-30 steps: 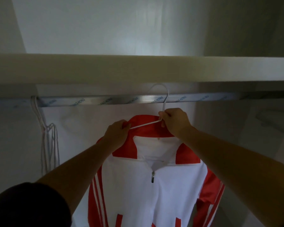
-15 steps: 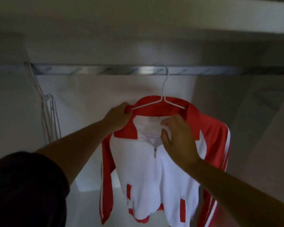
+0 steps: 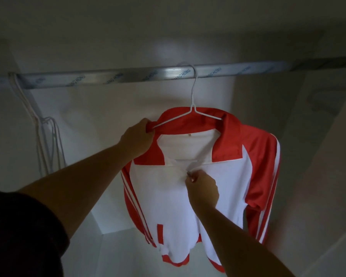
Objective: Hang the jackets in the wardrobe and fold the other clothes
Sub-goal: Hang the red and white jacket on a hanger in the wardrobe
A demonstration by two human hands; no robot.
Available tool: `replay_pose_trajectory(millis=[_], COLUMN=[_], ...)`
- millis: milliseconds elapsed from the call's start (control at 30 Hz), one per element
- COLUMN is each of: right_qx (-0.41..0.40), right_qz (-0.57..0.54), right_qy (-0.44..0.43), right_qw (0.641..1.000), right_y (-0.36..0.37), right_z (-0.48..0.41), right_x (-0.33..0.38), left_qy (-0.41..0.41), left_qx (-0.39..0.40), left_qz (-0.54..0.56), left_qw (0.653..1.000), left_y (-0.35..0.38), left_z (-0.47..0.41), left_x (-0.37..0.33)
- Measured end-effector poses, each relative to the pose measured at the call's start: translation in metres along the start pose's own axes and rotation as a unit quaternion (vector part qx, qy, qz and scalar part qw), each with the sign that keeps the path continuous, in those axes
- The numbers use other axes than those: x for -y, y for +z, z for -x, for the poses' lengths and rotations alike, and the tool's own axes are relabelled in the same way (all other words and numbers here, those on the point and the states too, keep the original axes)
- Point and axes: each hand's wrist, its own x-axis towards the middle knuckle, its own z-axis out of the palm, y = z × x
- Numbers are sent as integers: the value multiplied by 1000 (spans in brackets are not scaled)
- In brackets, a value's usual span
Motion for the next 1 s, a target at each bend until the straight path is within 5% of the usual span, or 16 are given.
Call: replay_pose_trajectory(millis=[167,467,600,700,800,1000], right_qx=[-12,91,194,272,316,388], right_qz=[79,-71,-193,-235,-192,-68], right_qy=[-52,-104,24,139,127,51], right_qw=[995,988,962,923,921,918], right_y=[-5,-30,-49,-61,-74,-106], right_z=[0,2,-1,-2,-1,-9], right_x=[-3,-22,-18,-7,1,11], left_qy=[4,9,17,24,37,39], left_qx=[5,-3,-40,-107,-115,-65], left_qz=[-2,8,23,136,209,141], left_qw=[1000,1000,999,985,970,987], left_y=[2,8,20,34,64,128], left_z=[1,8,13,30,69,115], left_x=[2,3,3,7,22,31])
